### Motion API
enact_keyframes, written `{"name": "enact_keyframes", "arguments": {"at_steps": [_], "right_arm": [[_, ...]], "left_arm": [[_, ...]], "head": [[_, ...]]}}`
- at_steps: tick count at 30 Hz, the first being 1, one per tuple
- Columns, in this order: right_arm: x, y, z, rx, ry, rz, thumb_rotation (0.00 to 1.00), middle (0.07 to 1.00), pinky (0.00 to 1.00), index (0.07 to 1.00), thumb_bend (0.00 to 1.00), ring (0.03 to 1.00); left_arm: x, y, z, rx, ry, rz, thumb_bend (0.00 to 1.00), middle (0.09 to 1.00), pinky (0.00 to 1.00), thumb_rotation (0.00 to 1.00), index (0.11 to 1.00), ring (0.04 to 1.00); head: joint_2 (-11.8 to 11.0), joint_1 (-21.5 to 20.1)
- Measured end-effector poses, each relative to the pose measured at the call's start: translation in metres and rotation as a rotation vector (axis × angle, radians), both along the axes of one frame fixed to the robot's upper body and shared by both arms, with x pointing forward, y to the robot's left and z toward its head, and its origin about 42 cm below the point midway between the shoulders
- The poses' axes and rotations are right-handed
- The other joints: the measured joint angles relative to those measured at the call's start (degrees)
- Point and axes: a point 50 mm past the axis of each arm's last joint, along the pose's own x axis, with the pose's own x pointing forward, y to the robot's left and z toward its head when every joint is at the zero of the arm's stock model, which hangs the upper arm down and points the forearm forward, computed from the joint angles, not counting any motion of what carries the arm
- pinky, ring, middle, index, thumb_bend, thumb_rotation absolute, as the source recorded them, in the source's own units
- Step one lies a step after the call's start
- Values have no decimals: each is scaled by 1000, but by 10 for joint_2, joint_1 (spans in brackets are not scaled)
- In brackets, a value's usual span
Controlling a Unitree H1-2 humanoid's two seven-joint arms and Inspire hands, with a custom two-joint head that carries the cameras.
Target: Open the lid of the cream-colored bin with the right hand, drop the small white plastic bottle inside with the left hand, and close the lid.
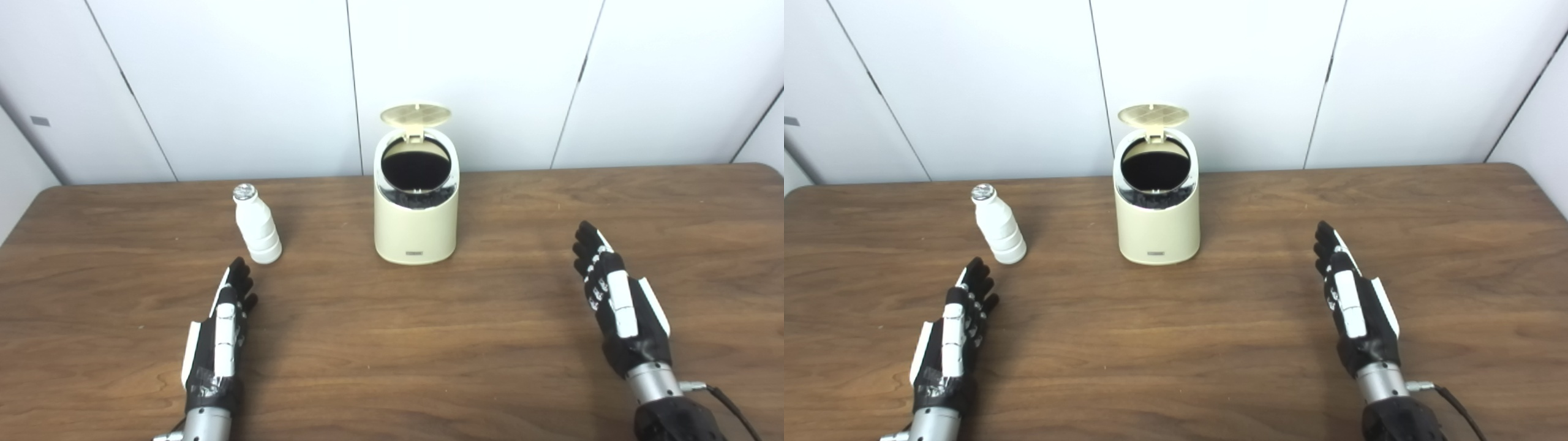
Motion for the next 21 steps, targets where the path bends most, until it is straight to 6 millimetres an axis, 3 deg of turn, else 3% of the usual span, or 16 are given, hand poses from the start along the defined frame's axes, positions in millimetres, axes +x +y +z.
{"name": "enact_keyframes", "arguments": {"at_steps": [4, 5, 11, 18, 21], "right_arm": [[0, 2, 0, 8, -18, -8, 912, 967, 998, 938, 666, 965], [0, 2, -1, 11, -19, -10, 909, 970, 999, 941, 662, 968], [0, -1, -15, 17, 5, -18, 898, 973, 1000, 953, 674, 967], [2, -5, -16, 39, -19, -13, 889, 977, 1000, 954, 664, 968], [3, -5, -16, 35, -30, -11, 900, 977, 1000, 952, 656, 970]], "left_arm": [[0, -1, 0, -1, -1, -6, 518, 984, 999, 1000, 995, 983], [0, -1, 0, 0, -1, -7, 527, 985, 994, 1000, 995, 981], [0, -5, -3, -4, -13, -8, 529, 980, 997, 1000, 987, 984], [0, -9, -4, 23, -16, -1, 489, 971, 984, 1000, 979, 973], [0, -10, -4, 34, -29, 4, 528, 972, 991, 984, 975, 972]], "head": [[-4, 31], [-11, 53], [-31, 94], [-40, 123], [-47, 133]]}}
